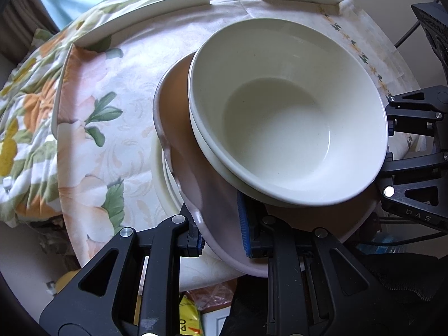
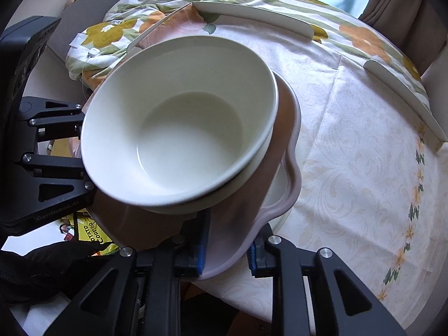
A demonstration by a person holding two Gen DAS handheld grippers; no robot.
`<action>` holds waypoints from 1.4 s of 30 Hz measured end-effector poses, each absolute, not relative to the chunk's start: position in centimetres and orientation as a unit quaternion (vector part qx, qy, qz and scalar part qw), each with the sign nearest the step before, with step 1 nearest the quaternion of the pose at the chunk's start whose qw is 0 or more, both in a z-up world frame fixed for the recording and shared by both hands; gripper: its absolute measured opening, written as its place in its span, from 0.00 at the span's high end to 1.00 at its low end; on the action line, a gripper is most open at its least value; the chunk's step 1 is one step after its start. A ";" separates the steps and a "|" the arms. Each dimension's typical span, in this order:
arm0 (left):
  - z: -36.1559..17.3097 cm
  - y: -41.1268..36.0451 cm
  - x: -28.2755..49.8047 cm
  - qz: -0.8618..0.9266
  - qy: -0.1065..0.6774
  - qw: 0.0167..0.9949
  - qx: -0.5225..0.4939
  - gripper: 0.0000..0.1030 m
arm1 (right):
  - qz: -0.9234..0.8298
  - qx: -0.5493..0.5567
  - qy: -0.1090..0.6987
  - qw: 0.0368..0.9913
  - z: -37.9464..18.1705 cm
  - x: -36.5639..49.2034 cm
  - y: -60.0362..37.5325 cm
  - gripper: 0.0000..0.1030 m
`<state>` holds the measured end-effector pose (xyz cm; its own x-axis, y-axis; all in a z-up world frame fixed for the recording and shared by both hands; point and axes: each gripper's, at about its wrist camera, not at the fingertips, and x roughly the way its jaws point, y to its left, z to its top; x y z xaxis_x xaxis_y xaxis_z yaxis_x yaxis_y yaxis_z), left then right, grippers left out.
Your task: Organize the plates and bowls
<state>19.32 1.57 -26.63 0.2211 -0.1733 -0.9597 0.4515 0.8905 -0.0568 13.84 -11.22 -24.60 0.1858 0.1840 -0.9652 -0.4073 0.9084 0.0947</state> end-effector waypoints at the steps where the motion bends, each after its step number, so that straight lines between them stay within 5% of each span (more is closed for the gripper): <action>1: -26.7 1.5 19.4 -0.203 0.592 0.771 0.119 0.83 | 0.192 -0.091 0.610 0.764 -24.6 13.9 -11.2 0.79; 10: -26.8 1.2 20.1 -0.213 0.616 0.748 0.122 0.80 | 0.192 -0.087 0.630 0.747 -24.5 14.6 -11.2 0.79; 15: -26.8 0.9 20.2 -0.219 0.627 0.736 0.128 0.76 | 0.200 -0.090 0.641 0.735 -24.0 14.7 -10.9 0.65; 21: -26.3 0.0 19.9 -0.243 0.634 0.722 0.132 0.49 | 0.208 -0.074 0.649 0.728 -23.6 14.8 -11.1 0.58; 26: -26.3 -0.2 20.1 -0.246 0.644 0.713 0.128 0.48 | 0.211 -0.063 0.650 0.727 -23.1 14.8 -11.5 0.58; 36: -24.9 0.0 19.8 -0.261 0.643 0.708 0.132 0.21 | 0.195 -0.041 0.658 0.726 -22.1 14.3 -12.3 0.51; 42: -23.7 1.8 19.3 -0.250 0.636 0.721 0.114 0.19 | 0.165 -0.010 0.647 0.744 -20.6 13.5 -13.4 0.51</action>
